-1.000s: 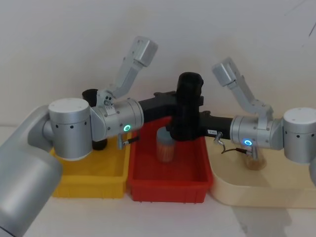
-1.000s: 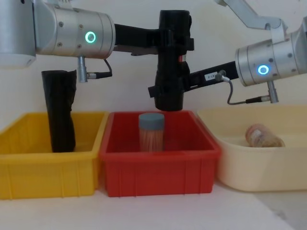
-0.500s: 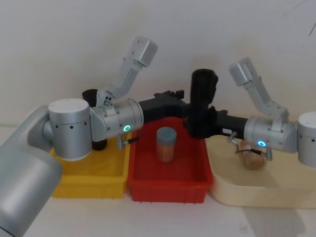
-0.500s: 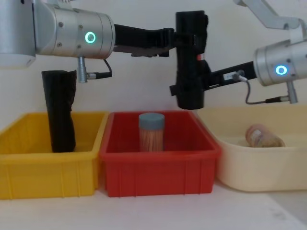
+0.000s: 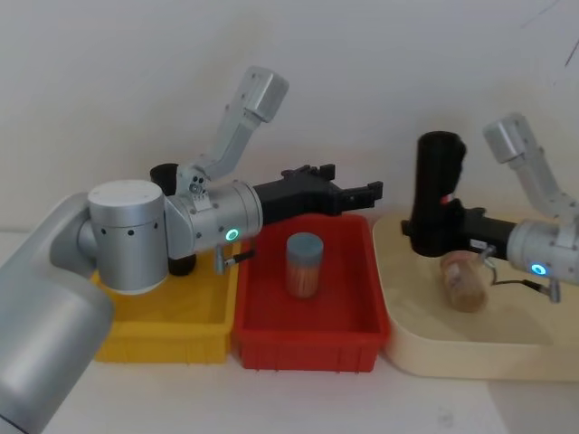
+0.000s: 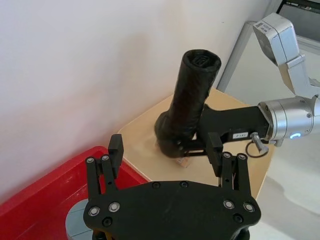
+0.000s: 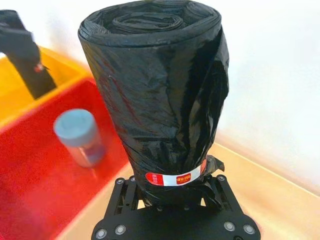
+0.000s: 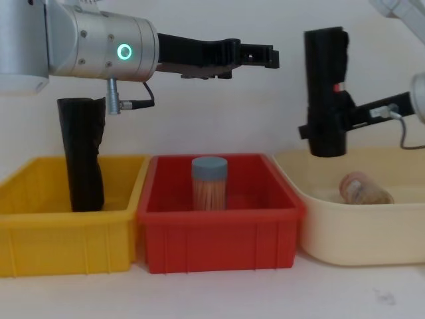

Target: Pick up the garbage bag with the one hand and transfer it to the other hand.

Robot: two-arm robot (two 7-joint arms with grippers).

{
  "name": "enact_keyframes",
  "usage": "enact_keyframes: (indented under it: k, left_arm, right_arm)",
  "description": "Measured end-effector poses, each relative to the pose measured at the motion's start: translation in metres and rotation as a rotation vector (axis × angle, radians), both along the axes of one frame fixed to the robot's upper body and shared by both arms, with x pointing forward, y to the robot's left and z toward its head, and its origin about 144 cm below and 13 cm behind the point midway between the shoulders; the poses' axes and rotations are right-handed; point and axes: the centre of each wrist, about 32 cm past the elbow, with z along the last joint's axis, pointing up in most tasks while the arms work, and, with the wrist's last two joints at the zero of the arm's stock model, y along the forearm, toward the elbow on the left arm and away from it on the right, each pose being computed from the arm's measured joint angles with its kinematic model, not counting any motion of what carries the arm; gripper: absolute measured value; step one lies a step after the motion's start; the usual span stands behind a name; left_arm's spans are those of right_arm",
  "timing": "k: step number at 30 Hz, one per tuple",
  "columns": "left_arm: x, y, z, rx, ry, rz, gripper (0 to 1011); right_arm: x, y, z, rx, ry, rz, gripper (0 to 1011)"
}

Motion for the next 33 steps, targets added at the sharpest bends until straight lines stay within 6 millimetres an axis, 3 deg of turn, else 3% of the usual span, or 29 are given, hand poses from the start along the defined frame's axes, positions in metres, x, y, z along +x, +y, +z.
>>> enact_keyframes:
  k: [3, 15, 20, 33]
  left_arm:
    - [0.000, 0.000, 0.000, 0.000, 0.000, 0.000, 1002]
    - [0.000, 0.000, 0.000, 0.001, 0.000, 0.001, 1001]
    - [0.000, 0.000, 0.000, 0.001, 0.000, 0.001, 1002]
    - [0.000, 0.000, 0.000, 0.001, 0.000, 0.001, 1002]
  right_arm:
    - [-0.001, -0.009, 0.000, -0.018, 0.005, -0.017, 532]
    - [0.005, -0.029, 0.002, -0.083, 0.037, 0.016, 894]
    - [0.006, -0.033, 0.003, -0.102, 0.048, 0.033, 1001]
    - [0.009, -0.038, 0.004, -0.126, 0.062, 0.053, 999]
